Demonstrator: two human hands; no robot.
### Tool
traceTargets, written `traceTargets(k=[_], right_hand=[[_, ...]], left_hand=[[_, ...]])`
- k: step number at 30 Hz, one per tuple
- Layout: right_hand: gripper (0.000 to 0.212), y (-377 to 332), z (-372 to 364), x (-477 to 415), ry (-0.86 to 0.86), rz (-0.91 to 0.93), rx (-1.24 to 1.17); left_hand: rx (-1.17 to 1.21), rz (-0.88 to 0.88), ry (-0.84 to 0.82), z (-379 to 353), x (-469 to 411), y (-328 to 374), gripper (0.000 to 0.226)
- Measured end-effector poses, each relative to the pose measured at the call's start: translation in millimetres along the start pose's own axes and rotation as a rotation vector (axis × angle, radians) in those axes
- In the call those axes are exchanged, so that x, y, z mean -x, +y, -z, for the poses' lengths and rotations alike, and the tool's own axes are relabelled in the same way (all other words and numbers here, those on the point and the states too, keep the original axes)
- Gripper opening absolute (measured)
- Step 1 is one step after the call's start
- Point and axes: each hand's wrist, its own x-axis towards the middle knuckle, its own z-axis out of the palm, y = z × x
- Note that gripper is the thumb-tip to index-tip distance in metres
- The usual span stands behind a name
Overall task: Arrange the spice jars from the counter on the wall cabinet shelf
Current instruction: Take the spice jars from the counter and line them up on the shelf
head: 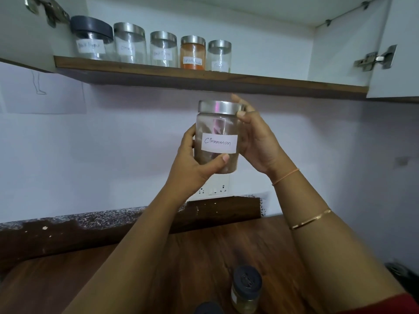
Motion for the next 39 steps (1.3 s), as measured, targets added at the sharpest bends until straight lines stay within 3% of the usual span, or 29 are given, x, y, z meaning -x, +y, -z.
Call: traceTargets(k=[5,10,18,21,23,26,33,35,39], right_hand=[[0.062,-7,-4,6,0.07,-0.011,0.39],[0.075,-15,-2,8,0.189,0.097,0.458],[0.06,-35,32,-21,0.342,0.221,0.635],[0.06,-47,55,-41,0.379,0.295,0.678],[0.061,-59,69,-56,0.395,0.336,0.687],[0.065,-72,85,-80,0.417,0.353,0.715],[0.079,-84,103,-138,0.452,0.334,0.806],[0.082,-84,107,-152,0.423,0.307,0.832],[0.083,-79,115,-177,0.376,0.229,0.869]], left_hand=[[-0.155,-0.104,0.126,-13,-14,3,0.093],[-0.252,-0.164,0.196,-32,-28,13,0.097],[-0.279,-0.242,0.05,-54,-66,30,0.085],[-0.507,-0.232,-0.037,-54,-87,35,0.086],[-0.692,-0.254,-0.041,-56,-103,36,0.07],[-0.894,-0.303,0.046,-59,-128,38,0.052],[-1.337,-0.321,0.159,-68,-177,30,0.055],[-1.379,-0.331,0.197,-67,-186,20,0.05],[-1.31,-0.536,0.426,-68,-201,-1,0.032]])
